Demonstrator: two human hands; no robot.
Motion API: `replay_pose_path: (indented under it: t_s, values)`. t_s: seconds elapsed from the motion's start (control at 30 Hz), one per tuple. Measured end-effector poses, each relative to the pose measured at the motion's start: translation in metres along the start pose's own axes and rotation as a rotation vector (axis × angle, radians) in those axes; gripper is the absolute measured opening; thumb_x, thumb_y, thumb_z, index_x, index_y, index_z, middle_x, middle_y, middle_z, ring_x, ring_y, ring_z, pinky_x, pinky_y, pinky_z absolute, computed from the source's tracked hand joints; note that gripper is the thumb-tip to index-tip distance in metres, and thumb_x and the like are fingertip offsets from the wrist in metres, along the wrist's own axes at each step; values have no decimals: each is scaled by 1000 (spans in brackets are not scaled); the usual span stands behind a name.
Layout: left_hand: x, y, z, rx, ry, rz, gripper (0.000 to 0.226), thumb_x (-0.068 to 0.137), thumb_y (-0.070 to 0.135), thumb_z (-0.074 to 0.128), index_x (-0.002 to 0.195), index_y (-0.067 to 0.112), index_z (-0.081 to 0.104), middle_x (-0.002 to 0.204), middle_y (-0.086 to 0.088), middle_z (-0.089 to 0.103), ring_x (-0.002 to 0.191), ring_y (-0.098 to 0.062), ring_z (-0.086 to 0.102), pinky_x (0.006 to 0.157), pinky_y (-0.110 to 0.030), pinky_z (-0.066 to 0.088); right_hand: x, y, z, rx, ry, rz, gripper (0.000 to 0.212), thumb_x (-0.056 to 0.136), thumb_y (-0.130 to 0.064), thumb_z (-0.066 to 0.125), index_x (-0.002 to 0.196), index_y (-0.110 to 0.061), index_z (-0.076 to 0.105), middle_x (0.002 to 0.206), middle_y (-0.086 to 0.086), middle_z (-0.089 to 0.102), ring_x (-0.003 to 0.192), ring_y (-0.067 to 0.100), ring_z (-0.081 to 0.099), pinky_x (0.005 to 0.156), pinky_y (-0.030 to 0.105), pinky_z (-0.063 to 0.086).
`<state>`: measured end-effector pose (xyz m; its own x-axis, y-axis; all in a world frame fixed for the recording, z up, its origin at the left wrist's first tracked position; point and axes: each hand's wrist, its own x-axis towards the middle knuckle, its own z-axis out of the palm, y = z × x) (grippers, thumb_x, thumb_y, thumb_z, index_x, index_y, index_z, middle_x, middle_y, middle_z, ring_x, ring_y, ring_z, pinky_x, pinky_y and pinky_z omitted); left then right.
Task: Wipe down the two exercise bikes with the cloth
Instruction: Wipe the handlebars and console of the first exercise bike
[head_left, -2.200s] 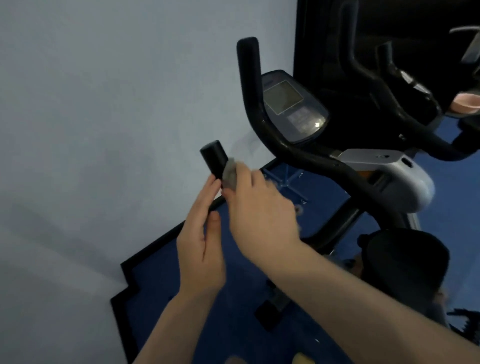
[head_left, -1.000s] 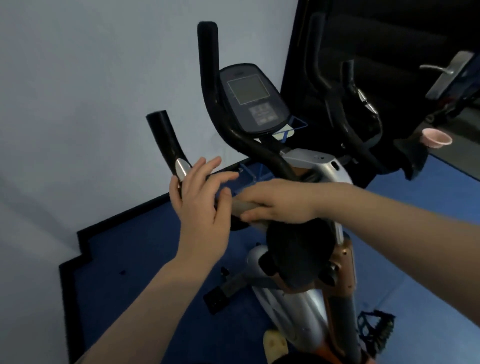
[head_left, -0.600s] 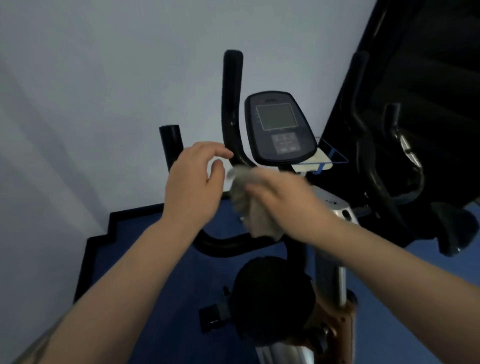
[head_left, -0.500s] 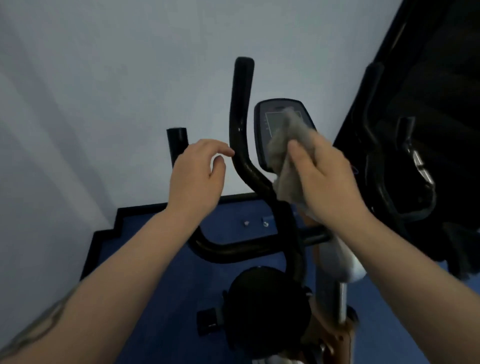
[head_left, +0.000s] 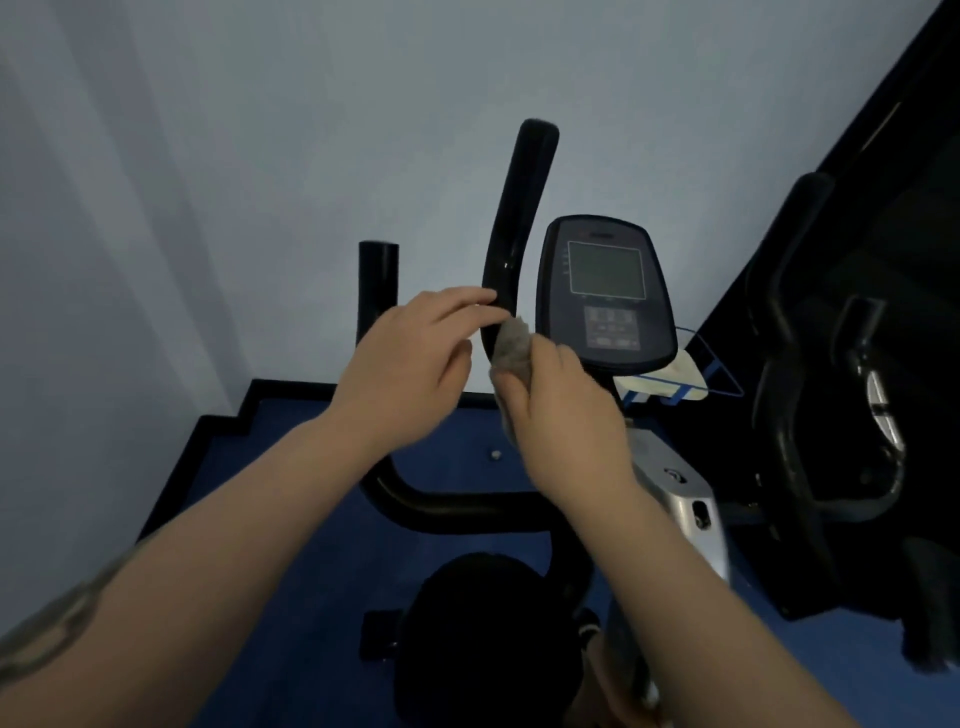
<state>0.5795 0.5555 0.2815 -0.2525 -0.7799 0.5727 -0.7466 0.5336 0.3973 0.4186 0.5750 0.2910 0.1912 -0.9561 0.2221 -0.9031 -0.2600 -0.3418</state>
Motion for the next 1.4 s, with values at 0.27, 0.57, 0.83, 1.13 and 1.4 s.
replay_pose_path:
  t_s: [0.27, 0.57, 0.83, 1.13, 1.4]
  values:
    - [1, -3, 0, -18, -15, 13, 43, 91, -2, 48, 128, 16, 61, 137, 3, 55, 114, -19, 57, 92, -47, 46, -10, 16, -4, 156, -74, 111, 31, 101, -40, 38, 124, -21, 47, 110, -1, 50, 101, 21, 55, 71, 29, 31]
    - [-1, 1, -1, -70, 183, -94, 44, 86, -13, 44, 119, 8, 64, 133, -5, 56, 120, -21, 52, 102, -41, 42, 9, 7, -18, 236, 121, 112, 26, 103, -36, 36, 116, -20, 52, 96, 0, 58, 99, 26, 60, 70, 31, 33]
    - [2, 0, 2, 170, 281, -204, 58, 77, -22, 45, 128, 2, 58, 151, -16, 38, 144, -33, 27, 122, -43, 6, 54, -26, -4, -205, -2, 77, 54, 102, -39, 37, 140, -1, 32, 128, 16, 56, 103, 32, 60, 66, 32, 35]
    - [3, -4, 3, 115, 295, -259, 60, 75, -24, 41, 125, 5, 59, 153, -13, 34, 147, -31, 19, 121, -36, 0, 73, -37, -4, -19, 41, 68, 54, 103, -29, 40, 145, 0, 21, 142, 20, 39, 117, 31, 55, 85, 35, 46]
    - [3, -2, 4, 170, 263, -250, 60, 74, -24, 43, 125, 4, 59, 152, -17, 35, 147, -35, 19, 121, -49, 5, 122, -55, -43, 538, 310, 128, 63, 101, -31, 45, 150, -6, 13, 147, 11, 39, 115, 26, 55, 88, 35, 44]
